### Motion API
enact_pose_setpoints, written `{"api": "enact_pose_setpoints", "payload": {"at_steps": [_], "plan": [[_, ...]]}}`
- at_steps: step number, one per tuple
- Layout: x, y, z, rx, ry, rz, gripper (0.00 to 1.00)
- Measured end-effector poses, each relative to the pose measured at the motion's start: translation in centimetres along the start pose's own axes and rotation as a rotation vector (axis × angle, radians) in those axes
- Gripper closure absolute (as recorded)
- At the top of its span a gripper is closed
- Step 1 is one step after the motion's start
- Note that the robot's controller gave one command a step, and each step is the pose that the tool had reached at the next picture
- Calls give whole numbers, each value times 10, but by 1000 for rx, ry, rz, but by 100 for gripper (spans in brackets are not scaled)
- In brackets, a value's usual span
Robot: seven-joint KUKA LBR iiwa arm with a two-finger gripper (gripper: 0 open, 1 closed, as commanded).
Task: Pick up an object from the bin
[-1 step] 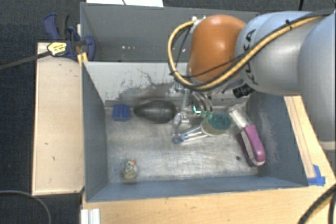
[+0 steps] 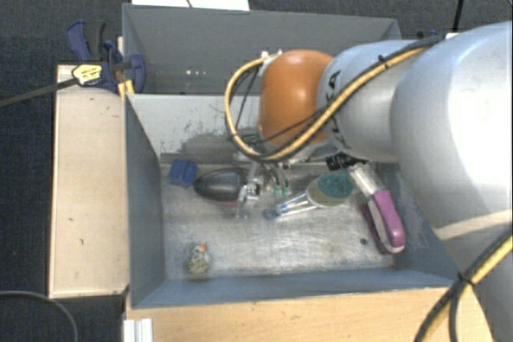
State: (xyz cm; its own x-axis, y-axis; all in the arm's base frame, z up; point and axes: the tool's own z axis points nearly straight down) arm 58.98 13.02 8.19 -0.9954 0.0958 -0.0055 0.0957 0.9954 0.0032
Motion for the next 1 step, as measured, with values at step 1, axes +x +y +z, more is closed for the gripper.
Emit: {"api": "enact_pose_setpoints", "payload": {"at_steps": [1], "plan": [[7, 17, -19, 0, -1, 60, 0]]}}
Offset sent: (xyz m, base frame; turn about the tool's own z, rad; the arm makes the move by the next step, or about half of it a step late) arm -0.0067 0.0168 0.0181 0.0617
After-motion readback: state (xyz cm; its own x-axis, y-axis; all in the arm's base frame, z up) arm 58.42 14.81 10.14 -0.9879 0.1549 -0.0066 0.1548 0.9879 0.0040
